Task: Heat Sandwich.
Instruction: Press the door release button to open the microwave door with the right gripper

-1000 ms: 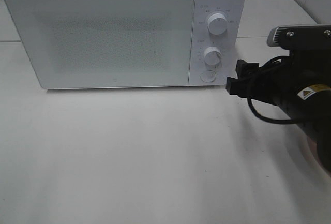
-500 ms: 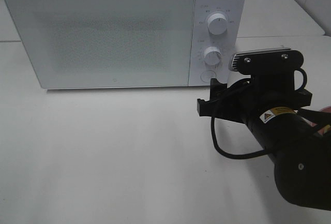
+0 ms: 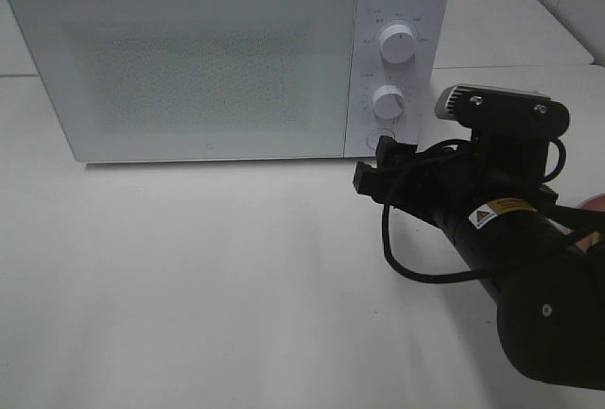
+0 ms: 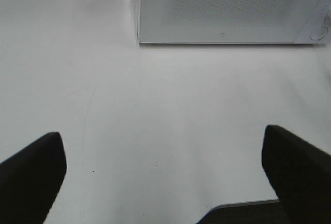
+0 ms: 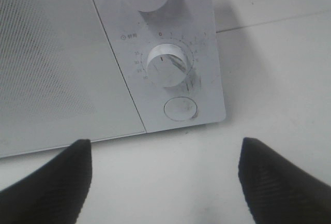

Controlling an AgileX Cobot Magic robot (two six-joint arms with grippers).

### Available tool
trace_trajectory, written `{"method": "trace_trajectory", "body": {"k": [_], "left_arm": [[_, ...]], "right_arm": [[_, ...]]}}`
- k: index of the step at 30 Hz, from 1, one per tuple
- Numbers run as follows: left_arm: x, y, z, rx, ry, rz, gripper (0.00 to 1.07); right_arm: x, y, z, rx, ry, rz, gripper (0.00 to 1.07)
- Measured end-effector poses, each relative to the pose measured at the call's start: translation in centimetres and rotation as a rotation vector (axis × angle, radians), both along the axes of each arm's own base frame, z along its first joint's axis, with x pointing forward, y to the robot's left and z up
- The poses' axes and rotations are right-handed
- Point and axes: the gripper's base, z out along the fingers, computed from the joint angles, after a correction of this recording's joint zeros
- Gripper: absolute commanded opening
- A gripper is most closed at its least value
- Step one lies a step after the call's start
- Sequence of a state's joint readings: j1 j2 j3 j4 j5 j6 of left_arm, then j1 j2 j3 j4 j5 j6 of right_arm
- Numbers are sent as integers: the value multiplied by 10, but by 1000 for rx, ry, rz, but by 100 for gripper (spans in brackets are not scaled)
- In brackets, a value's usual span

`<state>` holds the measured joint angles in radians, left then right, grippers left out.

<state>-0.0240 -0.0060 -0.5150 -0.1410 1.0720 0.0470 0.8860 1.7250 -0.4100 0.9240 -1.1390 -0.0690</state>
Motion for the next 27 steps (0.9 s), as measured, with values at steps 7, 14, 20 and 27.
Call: {"method": "trace_trajectory", "body": {"k": [7,14,20,27], "left_arm": [[0,0,0,0,0,0,97],[0,0,0,0,0,0,97],[0,0,0,0,0,0,97],[0,0,0,0,0,0,97]], "right_arm": [[-1,2,-3,466,81,-142,75],[-2,3,-6,831,148,-273,71],[-3,3,-7,1120,186,-384,55],[-3,3,-7,1197,193,-414,7]]}}
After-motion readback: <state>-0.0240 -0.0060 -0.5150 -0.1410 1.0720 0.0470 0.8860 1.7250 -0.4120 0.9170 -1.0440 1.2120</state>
